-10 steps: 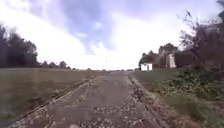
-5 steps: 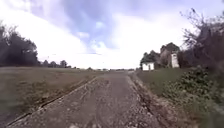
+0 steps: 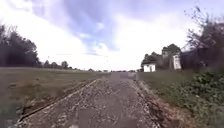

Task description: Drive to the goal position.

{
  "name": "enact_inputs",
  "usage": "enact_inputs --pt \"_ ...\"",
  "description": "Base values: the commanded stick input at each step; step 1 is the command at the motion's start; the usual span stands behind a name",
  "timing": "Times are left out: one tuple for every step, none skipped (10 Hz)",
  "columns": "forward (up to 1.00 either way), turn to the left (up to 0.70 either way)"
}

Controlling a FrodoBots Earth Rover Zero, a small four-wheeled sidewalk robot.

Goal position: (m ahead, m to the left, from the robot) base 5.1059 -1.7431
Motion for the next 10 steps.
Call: enact_inputs --pt "0.85 0.0" --pt "0.85 0.0" --pt "0.85 0.0" --pt "0.85 0.0" --pt "0.85 0.0" --pt "0.85 0.0" --pt "0.85 0.0" --pt "0.85 0.0" --pt "0.85 0.0" --pt "0.85 -0.18"
